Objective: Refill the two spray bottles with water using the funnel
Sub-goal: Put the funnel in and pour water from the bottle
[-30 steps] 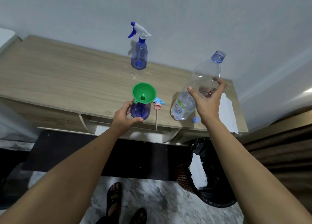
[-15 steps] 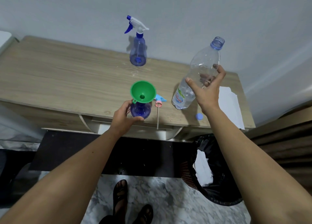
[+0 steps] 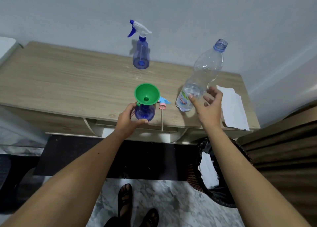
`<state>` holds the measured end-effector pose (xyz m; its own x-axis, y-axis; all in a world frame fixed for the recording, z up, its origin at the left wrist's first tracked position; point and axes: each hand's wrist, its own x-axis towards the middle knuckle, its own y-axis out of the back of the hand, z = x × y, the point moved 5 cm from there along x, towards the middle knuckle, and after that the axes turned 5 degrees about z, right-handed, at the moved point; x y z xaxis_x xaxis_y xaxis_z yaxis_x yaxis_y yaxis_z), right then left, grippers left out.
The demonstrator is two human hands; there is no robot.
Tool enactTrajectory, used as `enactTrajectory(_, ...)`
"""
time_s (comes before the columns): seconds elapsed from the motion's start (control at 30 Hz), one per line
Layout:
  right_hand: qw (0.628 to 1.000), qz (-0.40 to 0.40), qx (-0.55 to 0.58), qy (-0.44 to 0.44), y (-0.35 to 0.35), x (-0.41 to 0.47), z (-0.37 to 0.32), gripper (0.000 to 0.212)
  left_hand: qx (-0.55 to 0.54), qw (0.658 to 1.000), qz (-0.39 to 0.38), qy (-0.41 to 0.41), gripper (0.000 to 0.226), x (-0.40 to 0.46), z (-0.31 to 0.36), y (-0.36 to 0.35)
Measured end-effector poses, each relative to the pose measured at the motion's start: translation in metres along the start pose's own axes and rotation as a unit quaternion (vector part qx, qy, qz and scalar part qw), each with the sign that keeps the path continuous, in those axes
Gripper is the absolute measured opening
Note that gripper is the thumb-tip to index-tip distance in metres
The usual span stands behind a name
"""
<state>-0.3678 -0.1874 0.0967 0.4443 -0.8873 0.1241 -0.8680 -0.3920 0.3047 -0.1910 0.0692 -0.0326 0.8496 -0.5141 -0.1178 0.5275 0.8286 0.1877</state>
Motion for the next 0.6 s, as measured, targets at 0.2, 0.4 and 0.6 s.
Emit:
enactTrajectory(0.2,0.999,0.018,-0.039,0.029,-0.026,-0.047,0.007,0.066,0.009,1.0,0.001,-0.009,0.092,0.001,0.0,0.001)
enactTrajectory(0.4,0.975,-0.11,-0.056,0.185,-0.072,-0.071,-0.035,0.039,0.042,0.998,0.002,-0.035,0.086,0.0,0.001,0.0)
enactTrajectory(0.6,0.914,-0.147,-0.147,0.348,-0.098,-0.07,-0.052,0.019,0.04,0.998,0.004,-0.056,0.089,0.0,0.001,0.001)
